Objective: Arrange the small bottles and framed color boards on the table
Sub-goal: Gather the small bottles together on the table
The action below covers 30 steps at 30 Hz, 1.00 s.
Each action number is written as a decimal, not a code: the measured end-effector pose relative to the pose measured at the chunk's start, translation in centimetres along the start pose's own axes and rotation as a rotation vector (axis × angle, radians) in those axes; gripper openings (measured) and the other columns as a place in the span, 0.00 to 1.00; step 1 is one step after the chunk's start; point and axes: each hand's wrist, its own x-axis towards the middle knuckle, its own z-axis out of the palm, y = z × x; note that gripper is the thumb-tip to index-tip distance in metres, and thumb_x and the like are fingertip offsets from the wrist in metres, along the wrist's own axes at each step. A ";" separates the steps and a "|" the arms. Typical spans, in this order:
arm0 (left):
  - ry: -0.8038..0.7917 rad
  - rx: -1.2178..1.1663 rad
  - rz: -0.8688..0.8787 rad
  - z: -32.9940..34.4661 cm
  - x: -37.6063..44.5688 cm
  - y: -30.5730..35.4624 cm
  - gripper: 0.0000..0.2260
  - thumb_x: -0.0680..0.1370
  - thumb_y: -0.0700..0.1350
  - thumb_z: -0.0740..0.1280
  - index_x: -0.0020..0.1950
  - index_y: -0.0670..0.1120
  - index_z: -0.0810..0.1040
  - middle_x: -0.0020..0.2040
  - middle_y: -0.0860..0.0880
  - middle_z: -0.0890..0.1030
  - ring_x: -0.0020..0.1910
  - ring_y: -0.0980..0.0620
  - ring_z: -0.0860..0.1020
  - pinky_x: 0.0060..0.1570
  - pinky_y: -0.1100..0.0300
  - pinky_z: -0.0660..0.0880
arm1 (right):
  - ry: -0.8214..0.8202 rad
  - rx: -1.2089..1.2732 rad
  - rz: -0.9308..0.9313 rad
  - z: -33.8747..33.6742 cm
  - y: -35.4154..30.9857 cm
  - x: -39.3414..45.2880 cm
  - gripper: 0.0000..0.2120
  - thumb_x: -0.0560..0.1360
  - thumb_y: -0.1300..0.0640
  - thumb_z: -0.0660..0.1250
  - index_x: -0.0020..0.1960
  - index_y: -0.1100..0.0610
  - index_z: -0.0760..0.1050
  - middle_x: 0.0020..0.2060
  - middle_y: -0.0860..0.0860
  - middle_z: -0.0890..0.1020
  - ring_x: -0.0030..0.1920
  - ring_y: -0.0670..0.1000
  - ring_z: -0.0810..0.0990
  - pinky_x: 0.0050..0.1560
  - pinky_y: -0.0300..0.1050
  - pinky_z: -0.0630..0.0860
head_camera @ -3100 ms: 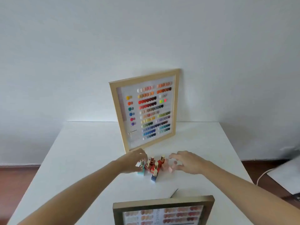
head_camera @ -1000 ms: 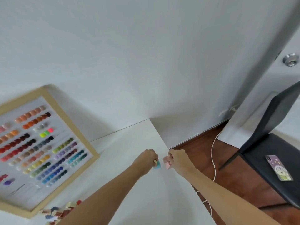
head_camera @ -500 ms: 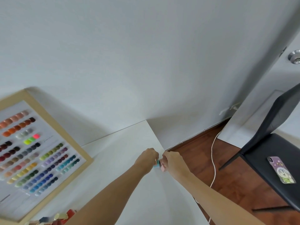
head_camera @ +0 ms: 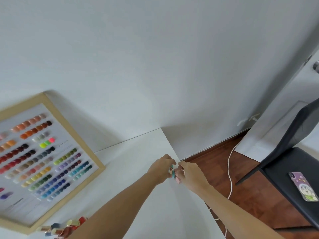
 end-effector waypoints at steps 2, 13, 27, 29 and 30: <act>0.011 0.003 0.005 -0.7 -1.0 -0.3 0.26 0.72 0.39 0.72 0.68 0.49 0.71 0.69 0.49 0.68 0.60 0.42 0.75 0.58 0.52 0.74 | 0.017 -0.042 -0.018 -0.2 -0.1 -0.5 0.13 0.78 0.51 0.60 0.57 0.56 0.75 0.49 0.53 0.82 0.49 0.53 0.81 0.48 0.50 0.80; 0.175 -0.106 -0.087 -8.1 -15.7 -10.6 0.25 0.75 0.46 0.71 0.70 0.52 0.67 0.68 0.51 0.70 0.63 0.50 0.73 0.63 0.53 0.72 | 0.200 -0.005 -0.291 1.8 -5.9 -2.5 0.15 0.74 0.56 0.70 0.60 0.56 0.76 0.54 0.53 0.77 0.53 0.56 0.76 0.54 0.53 0.75; 0.149 -0.134 -0.373 -3.2 -34.1 -26.5 0.21 0.78 0.43 0.66 0.70 0.54 0.69 0.70 0.52 0.68 0.68 0.51 0.69 0.69 0.58 0.67 | -0.334 -0.102 -0.781 13.1 -22.5 -5.6 0.15 0.77 0.53 0.64 0.64 0.46 0.72 0.59 0.45 0.69 0.57 0.45 0.73 0.55 0.39 0.74; 0.148 -0.139 -0.374 -2.2 -33.9 -26.9 0.21 0.79 0.42 0.64 0.71 0.55 0.68 0.71 0.51 0.66 0.69 0.50 0.68 0.69 0.56 0.68 | -0.383 -0.129 -0.788 14.6 -23.7 -6.2 0.16 0.76 0.51 0.64 0.64 0.46 0.71 0.61 0.46 0.67 0.61 0.46 0.69 0.59 0.42 0.74; 0.150 -0.136 -0.368 -1.8 -33.7 -27.1 0.20 0.80 0.43 0.63 0.71 0.56 0.68 0.72 0.51 0.66 0.69 0.49 0.68 0.69 0.55 0.69 | -0.401 -0.136 -0.779 15.3 -24.2 -6.5 0.16 0.76 0.50 0.65 0.63 0.46 0.72 0.62 0.46 0.66 0.62 0.46 0.67 0.60 0.42 0.73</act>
